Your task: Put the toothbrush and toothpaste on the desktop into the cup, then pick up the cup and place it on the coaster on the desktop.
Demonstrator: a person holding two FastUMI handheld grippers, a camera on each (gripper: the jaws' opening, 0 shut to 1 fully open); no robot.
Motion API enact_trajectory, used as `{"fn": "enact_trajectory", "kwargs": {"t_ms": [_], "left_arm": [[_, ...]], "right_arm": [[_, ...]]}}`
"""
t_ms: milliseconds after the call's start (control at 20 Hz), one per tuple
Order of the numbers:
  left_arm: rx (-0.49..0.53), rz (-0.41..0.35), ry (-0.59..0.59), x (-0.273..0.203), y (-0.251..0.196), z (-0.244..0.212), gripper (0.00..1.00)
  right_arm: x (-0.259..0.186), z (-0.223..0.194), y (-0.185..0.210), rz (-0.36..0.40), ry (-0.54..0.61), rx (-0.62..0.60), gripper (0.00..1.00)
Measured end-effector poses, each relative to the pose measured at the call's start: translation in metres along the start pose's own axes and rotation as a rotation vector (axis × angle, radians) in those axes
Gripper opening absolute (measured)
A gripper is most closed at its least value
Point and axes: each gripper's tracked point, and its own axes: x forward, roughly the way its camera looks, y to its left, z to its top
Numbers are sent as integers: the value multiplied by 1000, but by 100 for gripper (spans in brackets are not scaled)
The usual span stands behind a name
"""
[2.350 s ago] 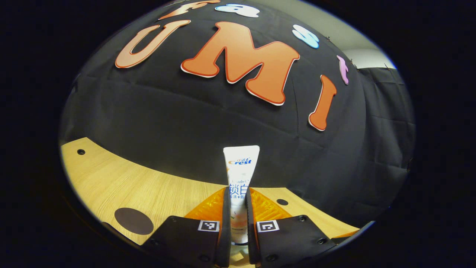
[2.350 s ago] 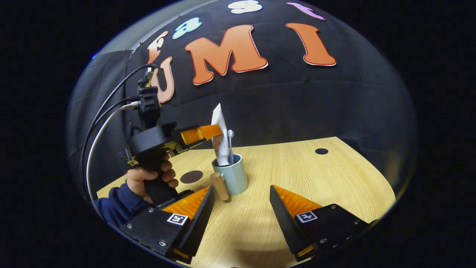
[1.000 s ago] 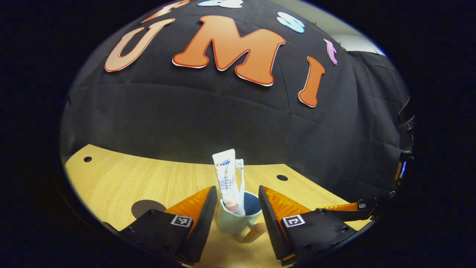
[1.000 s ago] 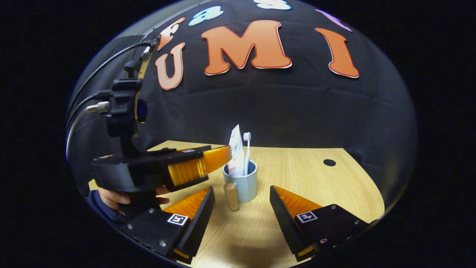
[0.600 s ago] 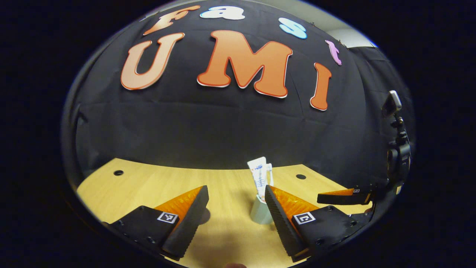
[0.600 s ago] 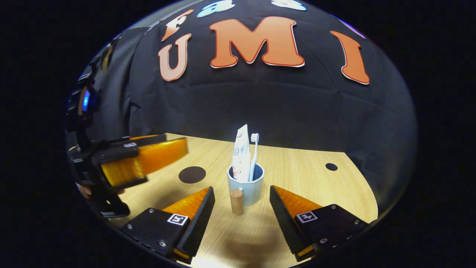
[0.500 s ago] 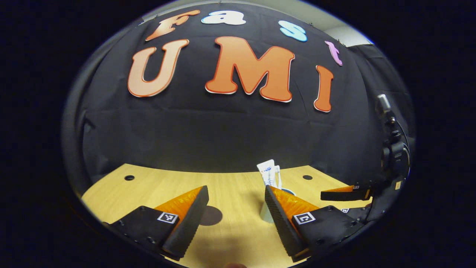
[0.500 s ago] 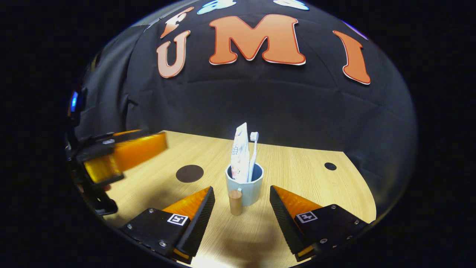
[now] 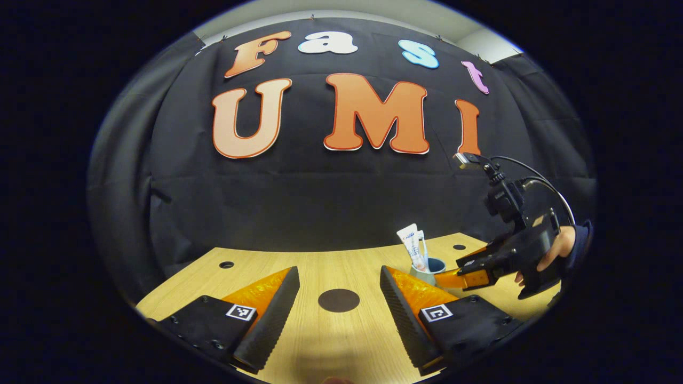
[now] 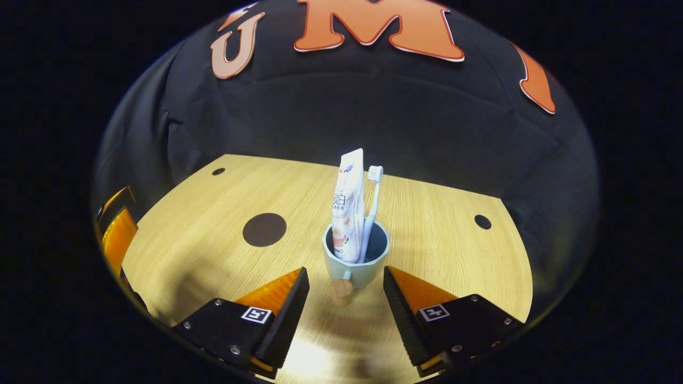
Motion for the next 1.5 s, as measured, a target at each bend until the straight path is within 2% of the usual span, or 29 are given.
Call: {"fn": "enact_trajectory", "kwargs": {"t_ms": [150,200,250,400,450,500,650,750,800,950,1000,1100,1150,1250,1350,1400,1500], "left_arm": [[-20,9,13,-9,6,-12,96],[-50,-13,25,-12,0,-19,100],[-66,-31,31,-15,-6,-25,96],[-56,-31,52,-19,-10,-39,96],[-51,-37,56,-21,-12,-42,96],[-49,-40,57,-23,-14,-44,96],[-48,-48,60,-28,-15,-49,96],[-62,-54,70,-29,-17,-54,100],[-71,-57,75,-30,-18,-57,96],[-86,-57,90,-34,-19,-65,96],[-90,-55,96,-35,-18,-68,97],[-95,-55,109,-36,-16,-74,100],[-96,-52,113,-38,-15,-75,97],[-98,-48,116,-40,-12,-76,97],[-101,-43,115,-42,-9,-77,97],[-103,-41,118,-43,-6,-79,100],[-109,-40,128,-44,-6,-82,97]], "right_arm": [[12,-13,5,22,85,41,83],[17,-19,2,14,116,55,83],[23,-23,0,5,135,63,83],[36,-33,-2,-18,196,96,81],[41,-36,-2,-23,217,110,75],[44,-36,-3,-27,232,127,76],[50,-34,-3,-36,260,160,67],[49,-35,-2,-43,271,181,58],[50,-35,-2,-47,272,192,61],[51,-42,0,-69,275,196,56],[52,-44,-1,-76,276,186,58],[52,-49,-1,-84,286,173,45],[53,-49,-1,-87,290,169,41],[53,-49,-1,-98,273,165,31],[53,-50,0,-104,259,163,27],[54,-51,0,-103,255,160,25],[55,-49,-2,-106,247,147,22]]}}
